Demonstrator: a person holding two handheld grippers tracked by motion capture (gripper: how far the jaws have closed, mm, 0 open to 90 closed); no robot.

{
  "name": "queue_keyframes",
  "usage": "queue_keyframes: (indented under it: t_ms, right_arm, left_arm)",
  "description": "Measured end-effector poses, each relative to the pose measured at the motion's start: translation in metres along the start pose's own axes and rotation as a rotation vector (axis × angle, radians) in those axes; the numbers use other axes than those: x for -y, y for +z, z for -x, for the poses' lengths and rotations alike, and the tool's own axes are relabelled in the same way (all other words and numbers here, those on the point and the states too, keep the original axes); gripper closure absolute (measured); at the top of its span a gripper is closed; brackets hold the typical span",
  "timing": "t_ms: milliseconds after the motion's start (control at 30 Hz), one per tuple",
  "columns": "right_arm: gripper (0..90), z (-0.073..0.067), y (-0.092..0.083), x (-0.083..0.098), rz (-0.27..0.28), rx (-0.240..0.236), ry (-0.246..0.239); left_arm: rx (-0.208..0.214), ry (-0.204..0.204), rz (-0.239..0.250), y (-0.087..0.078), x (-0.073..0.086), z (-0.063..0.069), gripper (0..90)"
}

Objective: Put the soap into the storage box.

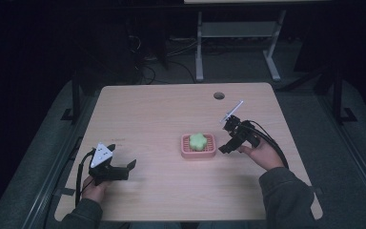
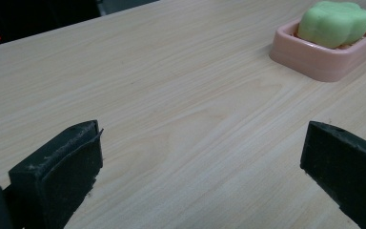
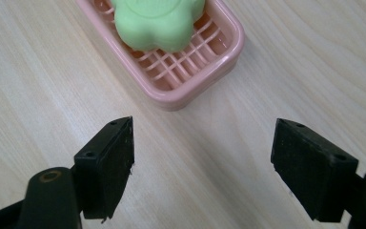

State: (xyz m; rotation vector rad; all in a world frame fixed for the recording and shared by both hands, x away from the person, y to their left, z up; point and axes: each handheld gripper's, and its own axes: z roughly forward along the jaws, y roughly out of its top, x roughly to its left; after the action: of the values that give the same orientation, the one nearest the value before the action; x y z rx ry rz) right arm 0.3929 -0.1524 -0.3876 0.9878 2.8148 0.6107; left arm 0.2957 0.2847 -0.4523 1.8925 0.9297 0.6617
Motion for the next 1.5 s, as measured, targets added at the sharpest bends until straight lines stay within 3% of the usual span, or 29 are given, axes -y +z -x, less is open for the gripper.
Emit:
queue_keyframes:
  t_ms: [767, 1500]
  right_arm:
    - [22.1, 0.005, 0.004, 0.033, -0.006, -0.012, 0.048]
    - [21.9, 0.0, 0.0, 0.064, 0.025, -0.015, 0.062]
  left_arm:
    - [0.002, 0.003, -0.009, 0.0, 0.0, 0.001, 0.0]
    - [0.002, 0.005, -0.019, 0.001, 0.0, 0.001, 0.0]
